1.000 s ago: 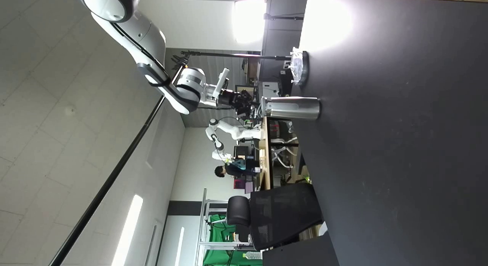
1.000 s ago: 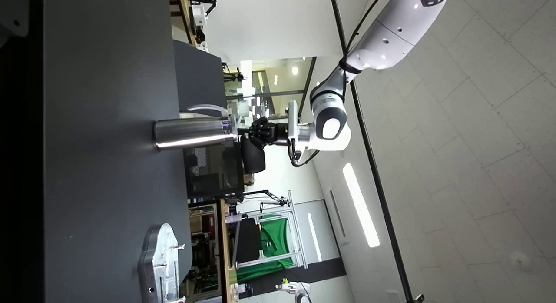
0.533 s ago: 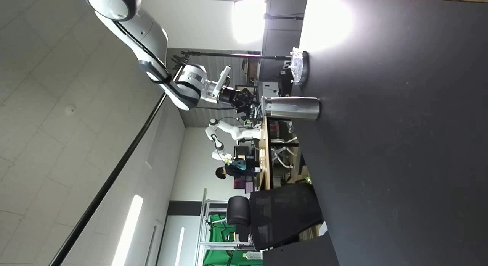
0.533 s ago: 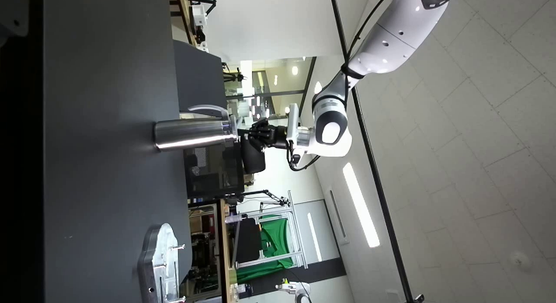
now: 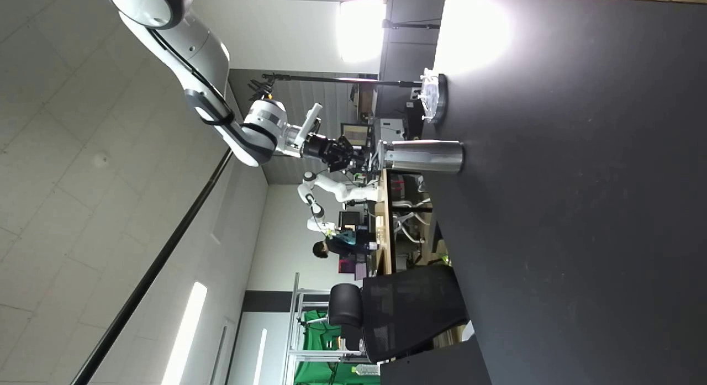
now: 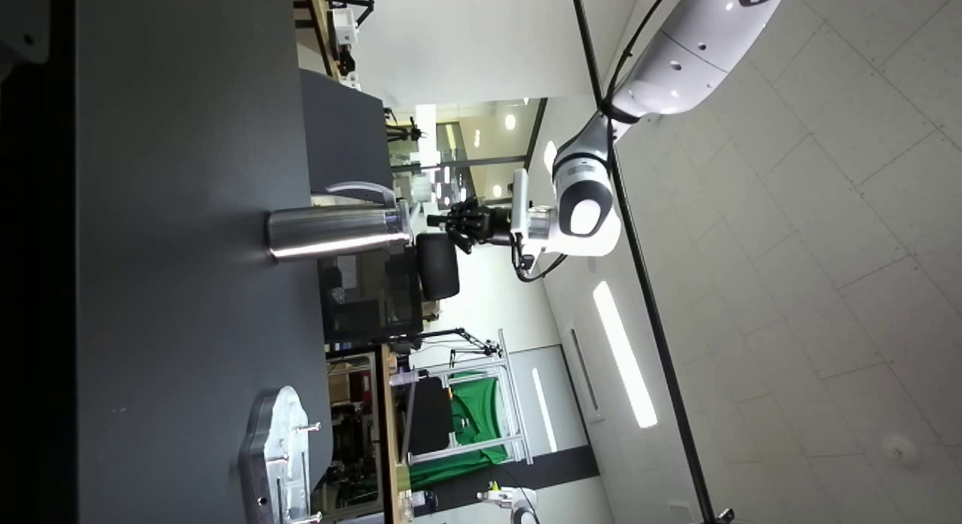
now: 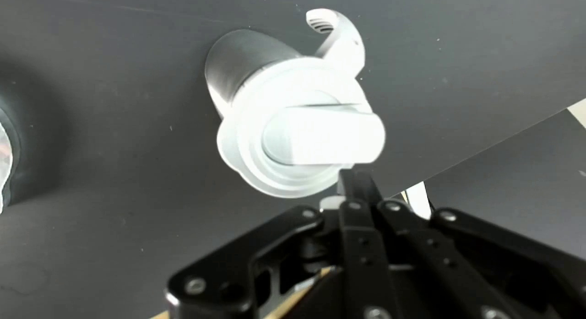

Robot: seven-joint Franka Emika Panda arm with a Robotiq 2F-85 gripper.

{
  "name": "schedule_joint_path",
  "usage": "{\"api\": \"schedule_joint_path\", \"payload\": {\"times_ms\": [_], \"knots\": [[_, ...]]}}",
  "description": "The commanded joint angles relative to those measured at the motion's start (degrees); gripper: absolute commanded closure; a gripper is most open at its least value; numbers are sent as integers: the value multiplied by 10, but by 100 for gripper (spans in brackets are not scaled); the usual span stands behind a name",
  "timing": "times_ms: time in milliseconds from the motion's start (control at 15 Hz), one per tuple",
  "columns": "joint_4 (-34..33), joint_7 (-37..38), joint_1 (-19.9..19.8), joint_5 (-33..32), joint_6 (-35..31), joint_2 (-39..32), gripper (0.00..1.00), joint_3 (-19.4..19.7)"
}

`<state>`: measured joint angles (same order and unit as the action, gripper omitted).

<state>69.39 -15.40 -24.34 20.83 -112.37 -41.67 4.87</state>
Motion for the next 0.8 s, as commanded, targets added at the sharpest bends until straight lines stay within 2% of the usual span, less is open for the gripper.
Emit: {"api": "schedule_joint_path", "payload": {"times_ms": [0,67,133,333,733], "knots": [[1,20,30,-49,53,49,100,14],[3,22,40,-73,69,59,74,20],[5,29,52,-103,87,69,73,27],[20,20,76,-167,121,93,53,37],[44,7,95,-231,160,106,13,30]]}}
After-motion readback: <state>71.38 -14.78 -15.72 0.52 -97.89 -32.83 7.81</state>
